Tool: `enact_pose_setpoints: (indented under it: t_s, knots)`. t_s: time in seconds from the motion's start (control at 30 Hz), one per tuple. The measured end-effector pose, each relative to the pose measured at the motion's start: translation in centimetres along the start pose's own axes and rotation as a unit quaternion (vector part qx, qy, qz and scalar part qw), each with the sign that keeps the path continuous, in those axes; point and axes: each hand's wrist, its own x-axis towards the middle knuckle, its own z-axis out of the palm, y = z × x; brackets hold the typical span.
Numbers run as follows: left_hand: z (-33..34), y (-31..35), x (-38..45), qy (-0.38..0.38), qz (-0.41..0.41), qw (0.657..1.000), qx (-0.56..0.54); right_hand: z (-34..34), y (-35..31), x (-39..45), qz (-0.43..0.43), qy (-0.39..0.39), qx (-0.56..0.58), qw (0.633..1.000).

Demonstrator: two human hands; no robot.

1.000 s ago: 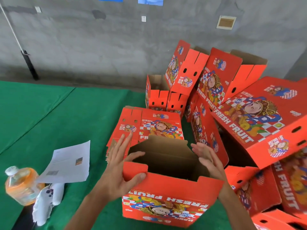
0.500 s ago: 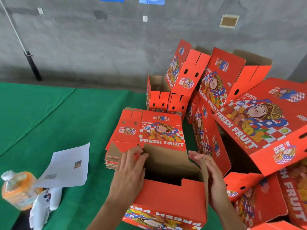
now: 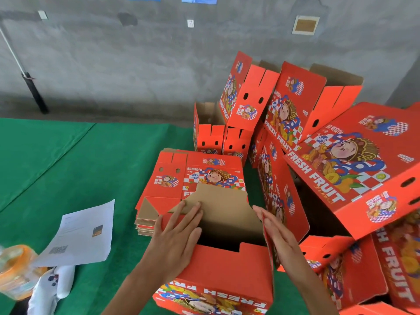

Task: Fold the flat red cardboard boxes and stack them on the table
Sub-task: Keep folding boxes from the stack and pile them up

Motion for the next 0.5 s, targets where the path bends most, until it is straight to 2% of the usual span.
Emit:
enact_pose_setpoints:
  t_s: [0.07, 0.1, 0.2, 0.27, 0.33, 0.4, 0.47, 0.5]
  knots:
    - [0.0, -0.2, 0.3, 0.012, -0.012, 1.000, -0.007, -0.6, -0.1, -0.1, 0.030, -0.012, 0.039, 0.999]
    - [-0.1, -0.3, 0.4, 0.010, -0.022, 1.000, -0.007, -0.7, 0.1, -0.2, 0.050, -0.001, 0.100, 0.994]
    - [0.2, 0.0, 0.9, -0.017, -0.046, 0.999, 0.013, -0.7, 1.0, -0.8, 0.074, 0.038, 0.307, 0.948]
    - [0.6, 0.3, 1.0, -0.023, -0.054, 0.998, 0.030, -0.3, 1.2, -1.1, 0.073, 0.048, 0.365, 0.927]
    - [0.7, 0.6, 1.0, -0.015, -0.066, 0.997, 0.031, 0.2, 1.1, -1.1, 0.062, 0.068, 0.308, 0.947]
    - [0.8, 0.8, 1.0, -0.010, -0.077, 0.996, 0.031, 1.0, 0.8, -1.3, 0.043, 0.077, 0.140, 0.986]
    - [1.0, 0.9, 0.9, -0.007, -0.077, 0.996, 0.038, 1.5, 1.0, -1.2, 0.021, 0.034, -0.009, 0.999]
    - [1.0, 1.0, 0.8, 0.003, -0.070, 0.997, 0.029, 1.5, 1.3, -1.1, 0.019, 0.008, -0.038, 0.999]
